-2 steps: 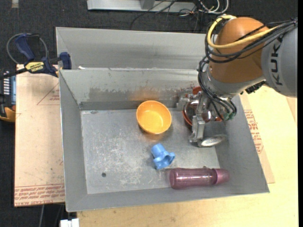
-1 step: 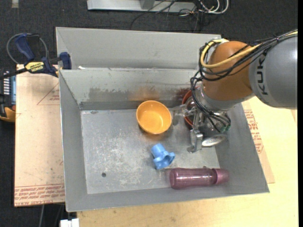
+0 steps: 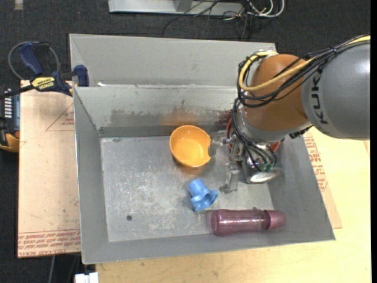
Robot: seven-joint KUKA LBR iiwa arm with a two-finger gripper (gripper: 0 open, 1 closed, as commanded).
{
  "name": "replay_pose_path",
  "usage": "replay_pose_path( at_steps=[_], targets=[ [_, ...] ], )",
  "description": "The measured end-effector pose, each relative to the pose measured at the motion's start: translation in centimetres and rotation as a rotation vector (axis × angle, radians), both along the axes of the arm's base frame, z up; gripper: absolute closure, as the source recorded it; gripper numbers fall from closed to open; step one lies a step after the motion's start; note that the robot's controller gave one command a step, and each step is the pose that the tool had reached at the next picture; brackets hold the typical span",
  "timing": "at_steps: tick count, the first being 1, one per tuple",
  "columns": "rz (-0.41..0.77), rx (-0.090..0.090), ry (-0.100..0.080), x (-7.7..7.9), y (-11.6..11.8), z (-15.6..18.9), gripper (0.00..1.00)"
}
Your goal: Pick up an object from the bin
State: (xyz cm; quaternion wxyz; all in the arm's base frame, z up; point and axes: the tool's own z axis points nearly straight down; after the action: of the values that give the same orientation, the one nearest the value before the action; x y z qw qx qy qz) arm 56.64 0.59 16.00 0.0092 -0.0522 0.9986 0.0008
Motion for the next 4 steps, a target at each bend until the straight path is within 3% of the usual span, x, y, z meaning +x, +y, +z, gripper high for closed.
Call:
replay_pose_path(
  at_steps=[1, 2, 3, 4],
  targets=[
    [0.032, -0.003, -0.003, -0.2, 0.7, -1.1, 0.00],
    [0.249, -0.007, -0.003, -2.0, -2.4, -4.4, 0.00],
    [0.207, 0.000, -0.034, -2.2, 6.7, -8.0, 0.00],
    [0.206, -0.001, -0.009, -0.4, 5.8, -7.9, 0.00]
  ],
)
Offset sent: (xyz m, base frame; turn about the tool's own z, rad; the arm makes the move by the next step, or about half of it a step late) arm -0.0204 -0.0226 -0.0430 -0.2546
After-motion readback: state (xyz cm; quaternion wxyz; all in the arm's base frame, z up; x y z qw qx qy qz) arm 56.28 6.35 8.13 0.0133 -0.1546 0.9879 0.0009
